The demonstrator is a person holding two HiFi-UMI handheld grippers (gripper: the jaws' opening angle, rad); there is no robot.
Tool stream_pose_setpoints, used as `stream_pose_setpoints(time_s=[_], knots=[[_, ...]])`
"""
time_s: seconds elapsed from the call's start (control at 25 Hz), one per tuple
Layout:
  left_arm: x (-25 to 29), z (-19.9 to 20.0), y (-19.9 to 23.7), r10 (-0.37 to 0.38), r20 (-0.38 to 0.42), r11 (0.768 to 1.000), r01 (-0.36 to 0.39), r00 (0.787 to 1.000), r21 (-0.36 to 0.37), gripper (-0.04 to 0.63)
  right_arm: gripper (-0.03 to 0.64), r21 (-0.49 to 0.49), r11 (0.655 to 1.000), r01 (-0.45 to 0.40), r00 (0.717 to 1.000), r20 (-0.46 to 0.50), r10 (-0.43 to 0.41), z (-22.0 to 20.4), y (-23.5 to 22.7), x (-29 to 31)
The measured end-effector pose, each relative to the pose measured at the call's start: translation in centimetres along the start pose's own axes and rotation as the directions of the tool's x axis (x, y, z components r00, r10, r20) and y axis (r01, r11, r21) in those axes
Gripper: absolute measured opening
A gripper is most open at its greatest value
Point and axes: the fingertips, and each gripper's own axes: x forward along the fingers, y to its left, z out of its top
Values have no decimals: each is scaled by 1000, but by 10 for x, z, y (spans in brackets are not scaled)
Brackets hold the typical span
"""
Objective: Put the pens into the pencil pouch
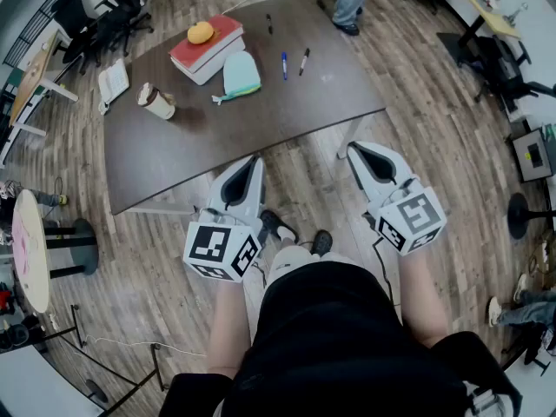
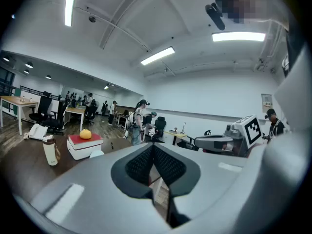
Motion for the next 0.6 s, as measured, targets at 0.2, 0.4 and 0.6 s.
stream_pose_setpoints(time_s=[0.2, 0.4, 0.6], knots=[[3, 0, -4, 5, 4, 1000, -5, 1000, -2, -3, 4, -8, 1000, -8, 1000, -5, 8, 1, -1, -6], [6, -11, -10, 4, -13, 1000, -4, 1000, -5, -3, 5, 6, 1000, -3, 1000, 3, 3, -2, -2, -12], [7, -23, -17, 6, -36, 1000, -6, 999, -6, -3, 5, 17, 999, -26, 1000, -1, 26, -10, 1, -18]])
